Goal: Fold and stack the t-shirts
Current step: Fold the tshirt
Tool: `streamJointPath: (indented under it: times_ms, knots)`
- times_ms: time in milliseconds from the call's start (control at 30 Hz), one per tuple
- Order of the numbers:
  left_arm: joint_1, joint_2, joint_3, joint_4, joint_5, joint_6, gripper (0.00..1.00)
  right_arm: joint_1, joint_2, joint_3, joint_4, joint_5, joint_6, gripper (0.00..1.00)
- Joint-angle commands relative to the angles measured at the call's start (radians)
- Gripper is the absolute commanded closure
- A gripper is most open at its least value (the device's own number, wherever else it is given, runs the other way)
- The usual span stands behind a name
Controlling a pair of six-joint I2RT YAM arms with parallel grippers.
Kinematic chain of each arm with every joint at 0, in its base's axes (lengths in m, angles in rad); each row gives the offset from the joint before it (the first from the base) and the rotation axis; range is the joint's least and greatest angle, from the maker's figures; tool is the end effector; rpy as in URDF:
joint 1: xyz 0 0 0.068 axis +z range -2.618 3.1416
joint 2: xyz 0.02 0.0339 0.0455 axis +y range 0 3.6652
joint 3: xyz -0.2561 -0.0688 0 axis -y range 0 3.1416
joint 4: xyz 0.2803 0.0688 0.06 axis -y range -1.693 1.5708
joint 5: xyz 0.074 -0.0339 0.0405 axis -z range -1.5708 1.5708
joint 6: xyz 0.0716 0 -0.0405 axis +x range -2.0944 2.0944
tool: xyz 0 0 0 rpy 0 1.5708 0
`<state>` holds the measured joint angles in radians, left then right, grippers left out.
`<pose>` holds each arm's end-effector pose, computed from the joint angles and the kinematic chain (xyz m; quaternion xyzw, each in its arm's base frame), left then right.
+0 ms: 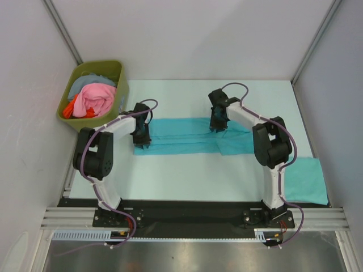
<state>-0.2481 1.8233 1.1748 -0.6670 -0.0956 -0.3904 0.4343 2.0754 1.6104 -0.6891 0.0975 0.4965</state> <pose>0.3703 -0.0868 0.0994 -0.0765 0.9878 0.0051 0.1356 0.4384 0.1957 0.1328 0.0405 0.9764 0.0501 0.2060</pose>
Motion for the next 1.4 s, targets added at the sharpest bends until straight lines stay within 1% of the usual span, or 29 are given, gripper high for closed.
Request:
streamJointPath:
  times_ms: [0, 100, 200, 233, 333, 433, 567, 667, 700, 800, 933, 1033, 1100, 1133, 1167, 1200, 1367]
  knots:
    - [0.009, -0.035, 0.048, 0.041, 0.02, 0.016, 0.69, 0.038, -0.095, 0.005, -0.047, -0.031, -0.013, 0.68]
    - [0.009, 0.007, 0.094, 0.032, 0.03, 0.015, 0.73, 0.064, -0.113, -0.021, -0.041, -0.079, 0.004, 0.67]
    - [0.009, 0.047, 0.117, 0.032, 0.03, 0.007, 0.73, 0.099, -0.107, -0.046, -0.033, -0.088, 0.026, 0.66]
    - [0.009, 0.06, 0.124, 0.027, 0.022, 0.008, 0.73, 0.116, -0.107, -0.056, -0.02, -0.117, 0.031, 0.65]
    - [0.009, 0.071, 0.135, 0.047, -0.002, 0.019, 0.72, 0.133, -0.088, -0.055, -0.012, -0.142, 0.045, 0.63]
    - [0.01, 0.102, 0.187, 0.041, -0.022, 0.033, 0.72, 0.138, -0.069, -0.044, -0.01, -0.173, 0.056, 0.61]
    - [0.012, 0.143, 0.275, 0.031, -0.042, 0.038, 0.72, 0.139, -0.048, -0.029, -0.02, -0.191, 0.063, 0.62]
    - [0.012, 0.111, 0.286, 0.021, -0.065, 0.027, 0.71, 0.144, -0.046, -0.038, -0.024, -0.194, 0.074, 0.66]
    - [0.012, 0.07, 0.283, 0.023, -0.067, 0.015, 0.71, 0.15, -0.047, -0.05, -0.02, -0.188, 0.077, 0.67]
    - [0.01, -0.017, 0.257, 0.027, -0.04, -0.005, 0.66, 0.153, -0.046, -0.053, -0.015, -0.161, 0.083, 0.68]
    - [0.01, -0.09, 0.206, 0.009, -0.021, -0.013, 0.65, 0.146, -0.015, -0.03, -0.032, -0.144, 0.076, 0.67]
    - [0.01, -0.136, 0.126, 0.026, 0.01, -0.008, 0.66, 0.136, -0.002, -0.043, -0.024, -0.113, 0.08, 0.66]
    - [0.01, -0.142, 0.031, 0.05, 0.043, -0.022, 0.66, 0.135, -0.001, -0.052, -0.01, -0.099, 0.082, 0.66]
    - [0.01, -0.142, 0.031, 0.056, 0.045, -0.027, 0.66, 0.135, -0.001, -0.052, -0.009, -0.099, 0.08, 0.66]
    - [0.01, -0.134, 0.001, 0.061, 0.049, -0.031, 0.67, 0.136, -0.001, -0.056, -0.006, -0.053, 0.083, 0.66]
    - [0.01, -0.13, -0.015, 0.079, 0.053, -0.042, 0.68, 0.138, -0.005, -0.064, 0.0, -0.039, 0.088, 0.65]
    - [0.01, -0.101, -0.078, 0.122, 0.063, -0.064, 0.68, 0.141, -0.028, -0.121, 0.065, 0.088, 0.169, 0.64]
